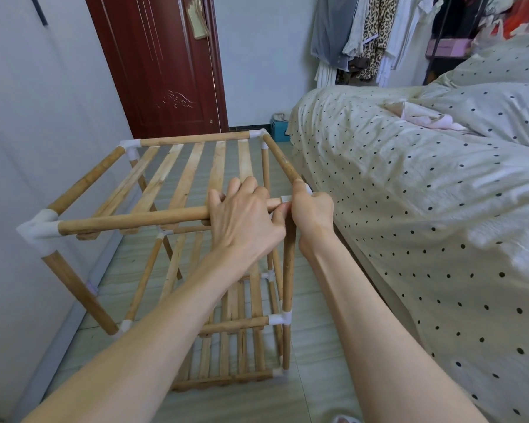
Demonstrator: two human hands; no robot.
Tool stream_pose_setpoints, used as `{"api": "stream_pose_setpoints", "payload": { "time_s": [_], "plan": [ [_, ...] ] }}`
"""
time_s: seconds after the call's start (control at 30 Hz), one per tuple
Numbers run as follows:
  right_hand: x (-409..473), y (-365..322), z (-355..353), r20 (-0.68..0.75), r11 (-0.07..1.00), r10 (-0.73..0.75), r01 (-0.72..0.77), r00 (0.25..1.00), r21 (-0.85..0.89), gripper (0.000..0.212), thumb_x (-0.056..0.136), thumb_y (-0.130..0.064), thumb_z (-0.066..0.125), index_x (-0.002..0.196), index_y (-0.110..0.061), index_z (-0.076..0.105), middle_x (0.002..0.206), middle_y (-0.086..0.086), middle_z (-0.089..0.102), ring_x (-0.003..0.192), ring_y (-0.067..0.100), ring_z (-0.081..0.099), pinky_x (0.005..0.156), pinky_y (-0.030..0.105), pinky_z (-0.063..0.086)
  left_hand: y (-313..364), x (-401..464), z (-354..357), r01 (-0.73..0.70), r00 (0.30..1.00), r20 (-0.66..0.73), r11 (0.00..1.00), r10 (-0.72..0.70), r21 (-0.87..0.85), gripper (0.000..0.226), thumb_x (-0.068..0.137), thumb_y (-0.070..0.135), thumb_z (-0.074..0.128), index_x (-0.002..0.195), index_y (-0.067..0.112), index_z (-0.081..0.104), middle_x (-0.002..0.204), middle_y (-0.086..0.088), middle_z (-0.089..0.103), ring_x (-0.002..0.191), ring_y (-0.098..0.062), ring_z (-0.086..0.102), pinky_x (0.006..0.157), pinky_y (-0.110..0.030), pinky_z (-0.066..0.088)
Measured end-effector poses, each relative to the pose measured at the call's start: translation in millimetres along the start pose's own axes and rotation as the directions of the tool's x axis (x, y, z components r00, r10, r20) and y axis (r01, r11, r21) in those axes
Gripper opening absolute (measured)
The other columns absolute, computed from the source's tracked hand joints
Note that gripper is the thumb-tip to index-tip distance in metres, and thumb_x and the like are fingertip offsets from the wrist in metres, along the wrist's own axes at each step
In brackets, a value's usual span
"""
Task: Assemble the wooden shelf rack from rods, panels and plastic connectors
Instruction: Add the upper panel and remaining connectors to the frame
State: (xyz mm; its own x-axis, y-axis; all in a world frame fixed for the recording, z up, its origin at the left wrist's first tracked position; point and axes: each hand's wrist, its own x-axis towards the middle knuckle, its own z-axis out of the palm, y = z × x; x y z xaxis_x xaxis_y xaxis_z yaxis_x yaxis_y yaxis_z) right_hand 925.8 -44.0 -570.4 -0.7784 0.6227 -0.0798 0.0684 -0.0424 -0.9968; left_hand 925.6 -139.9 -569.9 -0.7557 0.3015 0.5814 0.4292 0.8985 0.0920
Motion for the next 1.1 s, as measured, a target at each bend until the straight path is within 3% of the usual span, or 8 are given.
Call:
{"api": "stream_pose_setpoints", "payload": {
  "time_s": [0.33,0.5,0.57,0.67,0.8,0.87,0.97,1.1],
  "plan": [
    [-10,-9,-3,0.125,0.999,0.025,-0.019,0.992,-0.049,0.027,0.092,-0.031,0.045,0.071,-0.015,0.046,0.071,-0.001,0.047,0.065,0.013,0.045,0.057,0.028,0.033,-12,-1,-8,-0.002,1.0,0.023,0.999,0.003,-0.04,0.051,0.084,0.059,0.029,0.088,0.021,0.063,0.09,0.009,0.044,0.091,-0.014,0.037,0.073,-0.03,0.017],
    [-25,-9,-2,0.494,0.989,0.139,-0.145,0.858,-0.026,0.058,0.09,-0.053,0.043,0.13,-0.011,0.051,0.112,0.006,0.058,0.093,0.02,0.055,0.074,0.03,0.041,-50,-15,-28,-0.08,0.993,0.08,0.987,0.092,-0.141,0.042,0.084,0.065,0.031,0.075,0.03,0.051,0.087,0.01,0.044,0.088,-0.011,0.036,0.074,-0.03,0.017],
    [-33,-5,-3,0.61,0.987,0.144,-0.159,0.779,-0.03,0.057,0.091,-0.056,0.039,0.117,-0.009,0.059,0.112,0.009,0.065,0.1,0.022,0.06,0.087,0.034,0.044,-71,-23,-41,-0.114,0.978,0.144,0.966,0.15,-0.233,0.039,0.077,0.069,0.03,0.068,0.035,0.046,0.086,0.01,0.047,0.087,-0.01,0.037,0.078,-0.032,0.021],
    [-54,-3,-3,0.696,0.989,0.143,-0.118,0.704,-0.084,0.04,0.093,-0.05,0.044,0.082,-0.014,0.06,0.084,0.005,0.063,0.077,0.016,0.058,0.075,0.03,0.04,-105,-38,-62,-0.069,0.947,0.262,0.914,0.186,-0.4,0.036,0.07,0.07,0.034,0.07,0.039,0.051,0.088,0.013,0.05,0.095,-0.012,0.038,0.084,-0.033,0.022],
    [-80,1,6,0.604,0.96,-0.099,0.235,0.791,-0.151,0.044,0.092,-0.042,0.051,0.075,-0.004,0.067,0.065,0.0,0.058,0.06,0.008,0.053,0.06,0.023,0.039,-141,-58,-77,0.032,0.937,0.318,0.876,0.141,-0.481,0.044,0.067,0.069,0.04,0.088,0.036,0.059,0.1,0.012,0.047,0.11,-0.011,0.033,0.098,-0.031,0.019],
    [-88,5,12,0.511,0.849,-0.373,0.507,0.774,-0.148,0.04,0.091,-0.038,0.054,0.075,-0.002,0.062,0.068,0.001,0.053,0.061,0.007,0.047,0.06,0.019,0.037,-148,-69,-77,0.042,0.952,0.286,0.878,0.11,-0.476,0.041,0.07,0.069,0.039,0.093,0.04,0.055,0.104,0.009,0.046,0.112,-0.012,0.032,0.099,-0.028,0.019],
    [-100,9,14,0.536,0.496,-0.672,0.848,0.511,-0.185,0.031,0.086,-0.047,0.055,0.09,-0.017,0.062,0.091,-0.006,0.053,0.092,0.007,0.044,0.079,0.016,0.032,-148,-82,-71,0.048,0.979,0.195,0.876,0.053,-0.479,0.038,0.073,0.067,0.038,0.096,0.041,0.052,0.109,0.007,0.044,0.117,-0.015,0.032,0.105,-0.031,0.018],
    [-106,15,18,0.708,0.081,-0.657,0.958,0.259,-0.275,0.05,0.081,-0.06,0.048,0.102,-0.018,0.065,0.105,-0.004,0.059,0.112,0.019,0.049,0.096,0.035,0.028,-147,-87,-72,0.096,0.984,0.176,0.817,0.007,-0.569,0.034,0.071,0.063,0.049,0.097,0.042,0.054,0.12,0.007,0.041,0.124,-0.01,0.029,0.106,-0.025,0.021]
  ]
}}
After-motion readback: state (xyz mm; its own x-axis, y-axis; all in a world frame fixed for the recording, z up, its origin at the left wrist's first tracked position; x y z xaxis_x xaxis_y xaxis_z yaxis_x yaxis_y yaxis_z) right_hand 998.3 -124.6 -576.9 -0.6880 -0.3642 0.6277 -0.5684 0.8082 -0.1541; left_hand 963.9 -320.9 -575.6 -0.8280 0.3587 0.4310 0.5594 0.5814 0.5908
